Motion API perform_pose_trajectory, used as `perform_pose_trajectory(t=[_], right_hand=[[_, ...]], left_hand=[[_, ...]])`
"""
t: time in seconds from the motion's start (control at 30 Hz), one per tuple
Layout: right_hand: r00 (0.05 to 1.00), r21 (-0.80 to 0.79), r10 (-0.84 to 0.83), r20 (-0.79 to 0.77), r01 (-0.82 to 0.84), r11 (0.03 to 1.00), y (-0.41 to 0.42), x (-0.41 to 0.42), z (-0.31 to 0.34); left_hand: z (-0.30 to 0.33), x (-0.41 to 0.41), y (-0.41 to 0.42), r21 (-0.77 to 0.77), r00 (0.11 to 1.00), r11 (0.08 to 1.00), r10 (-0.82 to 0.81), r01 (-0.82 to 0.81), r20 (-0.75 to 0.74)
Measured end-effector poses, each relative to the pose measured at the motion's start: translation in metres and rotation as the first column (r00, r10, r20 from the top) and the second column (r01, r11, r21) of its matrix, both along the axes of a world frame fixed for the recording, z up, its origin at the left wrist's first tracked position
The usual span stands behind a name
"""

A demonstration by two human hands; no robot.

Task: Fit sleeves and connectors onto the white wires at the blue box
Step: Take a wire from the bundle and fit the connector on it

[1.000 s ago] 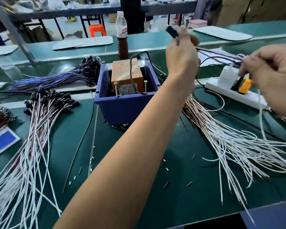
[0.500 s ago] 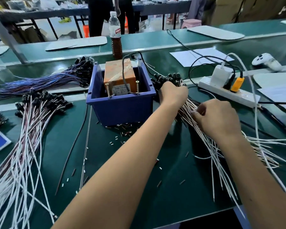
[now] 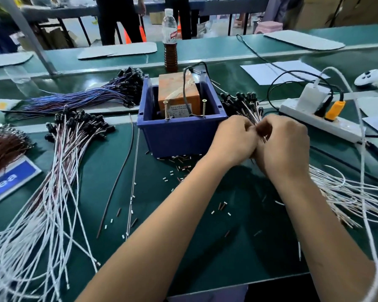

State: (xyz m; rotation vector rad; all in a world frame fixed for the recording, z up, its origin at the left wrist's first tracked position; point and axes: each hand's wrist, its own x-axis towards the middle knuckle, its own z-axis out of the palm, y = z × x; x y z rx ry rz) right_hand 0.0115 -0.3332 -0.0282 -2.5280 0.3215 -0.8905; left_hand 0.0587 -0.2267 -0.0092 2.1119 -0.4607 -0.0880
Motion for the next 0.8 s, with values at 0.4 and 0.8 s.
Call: perform_pose_trajectory(t=[0.4, 0.8], right_hand=[[0.801, 0.064, 0.538, -0.264, -0.542, 0.838, 0.125, -0.002, -0.015], [0.643, 0.017, 0.656, -0.395, -0.709, 0.705, 0.254, 0.022, -0.009]], left_hand=[[0.002, -0.003, 0.188, 0.373, 0.939, 0.919, 0.009, 0.128, -0.344], [-0.029, 0.024, 0.283, 0.654, 0.673, 0.329, 0.634, -0.681, 0.381]])
